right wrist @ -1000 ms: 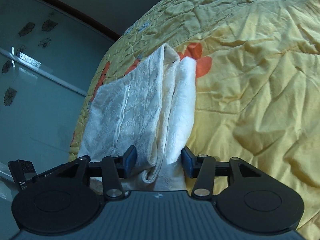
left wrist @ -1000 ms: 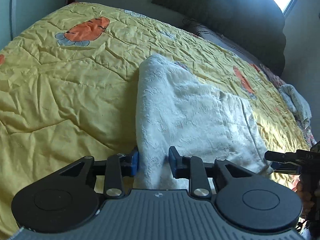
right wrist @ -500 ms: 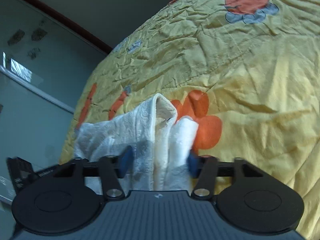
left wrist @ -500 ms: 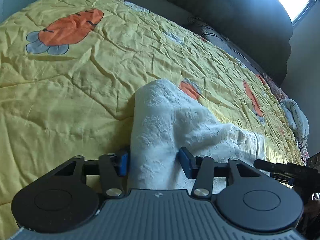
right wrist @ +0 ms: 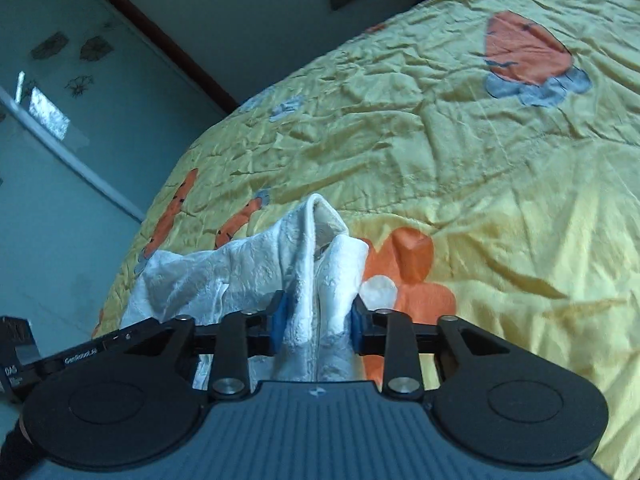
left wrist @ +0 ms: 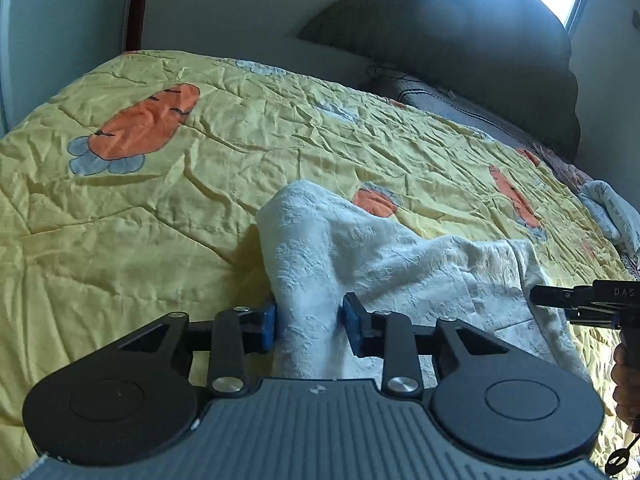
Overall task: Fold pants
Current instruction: 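Lay the folded pants down and open both grippers, pulling back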
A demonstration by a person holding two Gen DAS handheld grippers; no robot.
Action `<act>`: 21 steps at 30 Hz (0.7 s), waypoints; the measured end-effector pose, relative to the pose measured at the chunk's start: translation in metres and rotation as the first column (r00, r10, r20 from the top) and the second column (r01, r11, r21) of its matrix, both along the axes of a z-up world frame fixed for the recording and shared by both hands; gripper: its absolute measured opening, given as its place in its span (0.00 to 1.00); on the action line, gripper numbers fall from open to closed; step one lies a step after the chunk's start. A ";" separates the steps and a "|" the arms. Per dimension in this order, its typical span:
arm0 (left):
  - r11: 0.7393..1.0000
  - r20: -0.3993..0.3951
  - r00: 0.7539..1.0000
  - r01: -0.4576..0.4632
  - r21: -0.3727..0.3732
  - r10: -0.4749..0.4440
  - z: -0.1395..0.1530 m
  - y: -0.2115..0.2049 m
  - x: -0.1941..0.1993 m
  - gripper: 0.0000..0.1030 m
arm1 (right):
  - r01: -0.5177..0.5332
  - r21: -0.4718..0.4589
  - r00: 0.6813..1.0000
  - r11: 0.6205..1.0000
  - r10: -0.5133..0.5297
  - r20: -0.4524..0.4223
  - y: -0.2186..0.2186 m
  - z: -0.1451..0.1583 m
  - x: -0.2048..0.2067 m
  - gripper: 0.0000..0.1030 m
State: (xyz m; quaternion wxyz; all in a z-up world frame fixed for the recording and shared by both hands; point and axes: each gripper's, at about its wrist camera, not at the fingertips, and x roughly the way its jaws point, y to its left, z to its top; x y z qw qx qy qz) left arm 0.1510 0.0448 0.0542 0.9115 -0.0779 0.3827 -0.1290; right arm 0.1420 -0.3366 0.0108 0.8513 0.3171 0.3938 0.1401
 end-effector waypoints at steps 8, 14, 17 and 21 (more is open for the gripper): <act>0.988 0.166 0.979 0.098 0.116 -0.117 0.013 -0.030 -0.100 0.38 | -0.135 -0.155 0.969 0.979 0.164 0.187 0.060 0.040 -0.076 0.37; 0.967 0.154 0.974 0.131 0.218 -0.166 -0.030 -0.054 -0.116 0.40 | -0.152 -0.208 0.974 0.966 0.182 0.134 0.076 -0.002 -0.092 0.35; 0.977 0.147 0.981 0.094 0.191 -0.123 -0.034 -0.055 -0.109 0.40 | -0.132 -0.193 0.978 0.972 0.159 0.132 0.074 -0.001 -0.093 0.35; 0.979 0.118 0.988 0.078 0.188 -0.101 -0.018 -0.053 -0.117 0.40 | -0.103 -0.263 0.983 0.959 0.139 0.120 0.085 0.023 -0.107 0.36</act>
